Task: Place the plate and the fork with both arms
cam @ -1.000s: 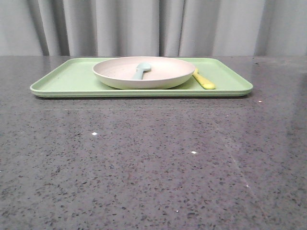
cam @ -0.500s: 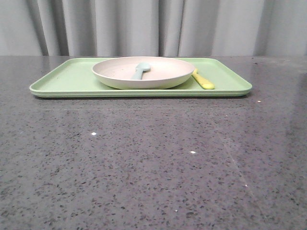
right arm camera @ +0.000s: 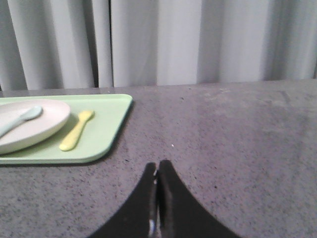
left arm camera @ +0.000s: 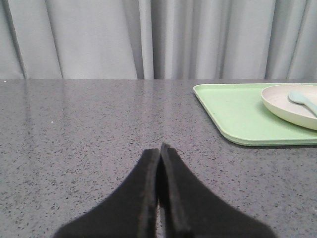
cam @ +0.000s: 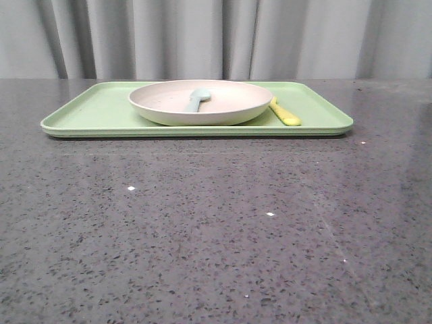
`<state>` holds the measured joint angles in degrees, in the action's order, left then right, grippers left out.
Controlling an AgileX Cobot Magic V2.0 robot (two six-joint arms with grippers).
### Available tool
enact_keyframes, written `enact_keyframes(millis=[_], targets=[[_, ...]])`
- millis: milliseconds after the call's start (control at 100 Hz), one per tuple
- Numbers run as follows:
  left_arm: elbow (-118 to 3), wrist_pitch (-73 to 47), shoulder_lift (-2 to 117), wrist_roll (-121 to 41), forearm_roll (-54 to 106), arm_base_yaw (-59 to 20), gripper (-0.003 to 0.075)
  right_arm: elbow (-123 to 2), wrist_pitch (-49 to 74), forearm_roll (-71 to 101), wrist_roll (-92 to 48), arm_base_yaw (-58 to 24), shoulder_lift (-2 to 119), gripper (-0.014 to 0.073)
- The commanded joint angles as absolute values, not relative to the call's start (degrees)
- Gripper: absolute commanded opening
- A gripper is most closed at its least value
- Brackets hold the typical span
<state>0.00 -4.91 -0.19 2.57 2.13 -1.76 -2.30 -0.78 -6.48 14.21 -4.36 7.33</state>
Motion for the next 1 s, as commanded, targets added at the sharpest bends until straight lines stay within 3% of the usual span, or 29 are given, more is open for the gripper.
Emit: enact_keyframes(millis=[0, 180, 990], targets=[[0.7, 0.0, -2.1, 2.7, 2.1, -1.7, -0.0020, -1.1, -6.1, -6.4, 14.0, -2.8, 5.2, -0.0066], [0.7, 0.0, -2.1, 2.7, 2.1, -1.7, -0.0020, 1.2, -0.6, -6.4, 14.0, -2.5, -2.1, -0.0066], [0.7, 0.0, -2.0, 2.7, 2.2, -1.7, -0.0020, 1.2, 0.4, -6.4, 14.0, -2.5, -2.0, -0.0066]])
